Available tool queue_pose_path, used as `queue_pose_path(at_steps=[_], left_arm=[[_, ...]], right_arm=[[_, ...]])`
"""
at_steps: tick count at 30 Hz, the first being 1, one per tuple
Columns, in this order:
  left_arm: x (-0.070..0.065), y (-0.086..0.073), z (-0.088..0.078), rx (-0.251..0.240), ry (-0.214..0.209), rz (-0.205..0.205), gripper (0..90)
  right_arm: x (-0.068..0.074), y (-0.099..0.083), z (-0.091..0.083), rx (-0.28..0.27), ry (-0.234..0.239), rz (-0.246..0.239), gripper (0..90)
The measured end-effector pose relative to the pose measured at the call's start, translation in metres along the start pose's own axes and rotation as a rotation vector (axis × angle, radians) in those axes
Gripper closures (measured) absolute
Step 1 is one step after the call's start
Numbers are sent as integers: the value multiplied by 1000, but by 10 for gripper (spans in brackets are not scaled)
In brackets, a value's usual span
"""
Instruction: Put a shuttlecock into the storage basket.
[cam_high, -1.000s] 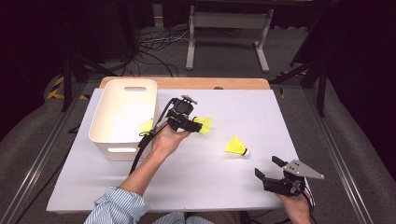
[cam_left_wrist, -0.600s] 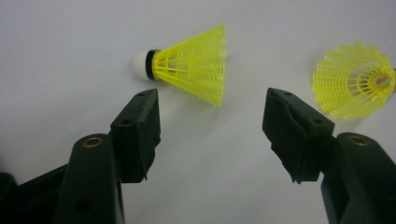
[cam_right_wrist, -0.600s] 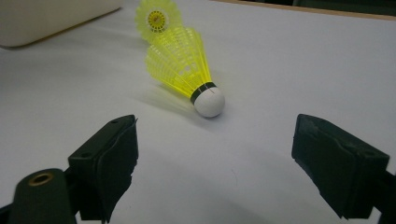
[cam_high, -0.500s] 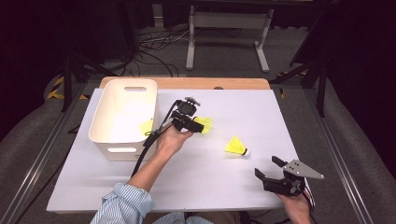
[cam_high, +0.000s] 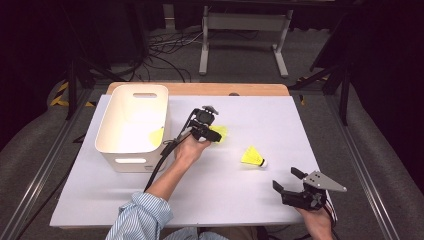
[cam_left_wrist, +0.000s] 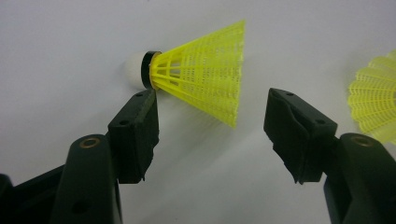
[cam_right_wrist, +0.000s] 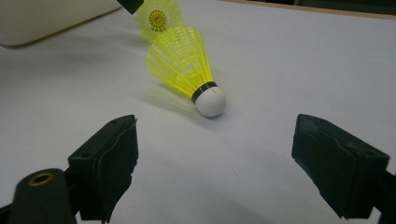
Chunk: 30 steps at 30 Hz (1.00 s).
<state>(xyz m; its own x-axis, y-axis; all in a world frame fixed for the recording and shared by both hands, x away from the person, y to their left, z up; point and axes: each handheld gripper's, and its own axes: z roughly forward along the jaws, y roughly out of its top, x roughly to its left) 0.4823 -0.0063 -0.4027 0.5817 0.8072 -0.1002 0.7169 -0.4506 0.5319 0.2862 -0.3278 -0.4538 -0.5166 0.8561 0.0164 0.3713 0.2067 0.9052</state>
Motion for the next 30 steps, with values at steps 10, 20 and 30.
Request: queue_pose_path(at_steps=[10,20,30], left_arm=[[0,4,8,13,19,-3,358],[4,6,16,23,36,-28,364],[8,5,20,40,13,-41,442]], right_arm=[[0,0,0,3,2,2,149],[0,0,0,1,6,4,149],[0,0,0,2,7,0,148]])
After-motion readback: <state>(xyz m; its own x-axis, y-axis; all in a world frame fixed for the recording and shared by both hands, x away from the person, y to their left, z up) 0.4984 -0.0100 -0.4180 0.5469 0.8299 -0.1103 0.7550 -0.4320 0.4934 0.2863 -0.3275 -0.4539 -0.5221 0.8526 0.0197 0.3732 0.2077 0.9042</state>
